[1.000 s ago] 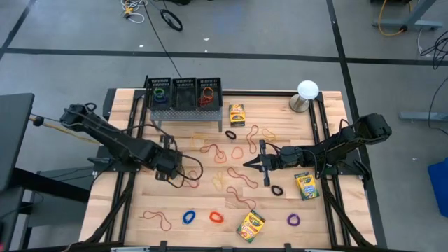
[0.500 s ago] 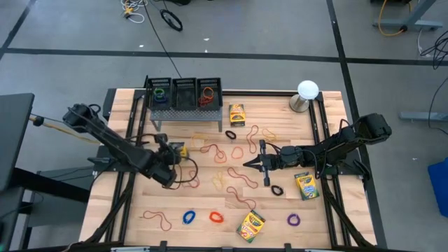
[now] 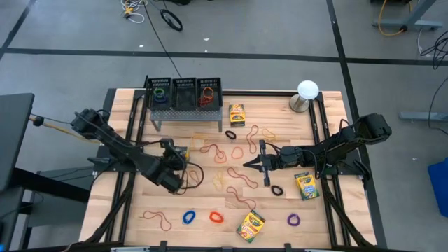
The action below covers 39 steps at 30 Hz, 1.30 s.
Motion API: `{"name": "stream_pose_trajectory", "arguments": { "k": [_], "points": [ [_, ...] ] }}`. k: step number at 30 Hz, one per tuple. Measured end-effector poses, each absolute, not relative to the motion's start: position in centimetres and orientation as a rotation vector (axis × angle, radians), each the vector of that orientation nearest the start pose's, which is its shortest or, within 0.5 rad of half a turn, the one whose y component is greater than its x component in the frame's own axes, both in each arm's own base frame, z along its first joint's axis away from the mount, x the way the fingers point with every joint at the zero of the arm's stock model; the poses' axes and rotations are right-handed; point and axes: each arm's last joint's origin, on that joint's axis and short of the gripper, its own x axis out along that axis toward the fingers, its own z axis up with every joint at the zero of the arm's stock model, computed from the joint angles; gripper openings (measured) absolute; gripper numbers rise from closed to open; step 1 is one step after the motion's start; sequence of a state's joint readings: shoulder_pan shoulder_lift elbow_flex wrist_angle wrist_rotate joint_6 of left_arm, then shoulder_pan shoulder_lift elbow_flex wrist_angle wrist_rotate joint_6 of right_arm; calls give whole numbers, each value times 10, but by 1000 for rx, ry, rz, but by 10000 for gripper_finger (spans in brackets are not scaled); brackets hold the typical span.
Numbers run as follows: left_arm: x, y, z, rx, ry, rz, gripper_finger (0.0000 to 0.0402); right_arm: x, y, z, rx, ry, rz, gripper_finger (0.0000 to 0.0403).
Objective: Pick & Place Office Desk Supplies
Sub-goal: Put the yellow crayon box into the middle black bin
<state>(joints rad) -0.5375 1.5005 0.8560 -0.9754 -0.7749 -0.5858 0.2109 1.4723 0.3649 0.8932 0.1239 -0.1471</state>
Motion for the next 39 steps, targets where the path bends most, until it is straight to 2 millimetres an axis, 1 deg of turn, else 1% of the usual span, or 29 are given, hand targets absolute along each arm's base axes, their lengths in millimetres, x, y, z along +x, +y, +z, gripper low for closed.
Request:
{"name": "stream_pose_trajectory", "arguments": {
  "k": [3,8,12,18,23,26,29,33,39],
  "points": [
    [209,-105,183,465,1136,495,11,247,49,153,-182,205,104,5],
    [208,-105,184,424,1146,502,16,247,49,153,-183,205,104,5],
    [208,-105,184,419,1153,497,43,247,49,153,-185,205,104,5],
    [205,-105,192,360,1170,451,100,247,49,153,-186,205,103,5],
    [205,-107,206,317,1186,371,134,247,49,153,-186,205,103,5],
    [206,-108,218,302,1155,351,146,247,49,153,-186,205,103,5],
    [207,-104,223,291,1146,365,154,247,49,153,-186,205,103,5],
    [206,-95,222,308,1198,405,166,247,49,153,-189,204,104,5],
    [211,-84,222,330,1222,426,186,247,50,153,-187,204,115,5]
  ]
}}
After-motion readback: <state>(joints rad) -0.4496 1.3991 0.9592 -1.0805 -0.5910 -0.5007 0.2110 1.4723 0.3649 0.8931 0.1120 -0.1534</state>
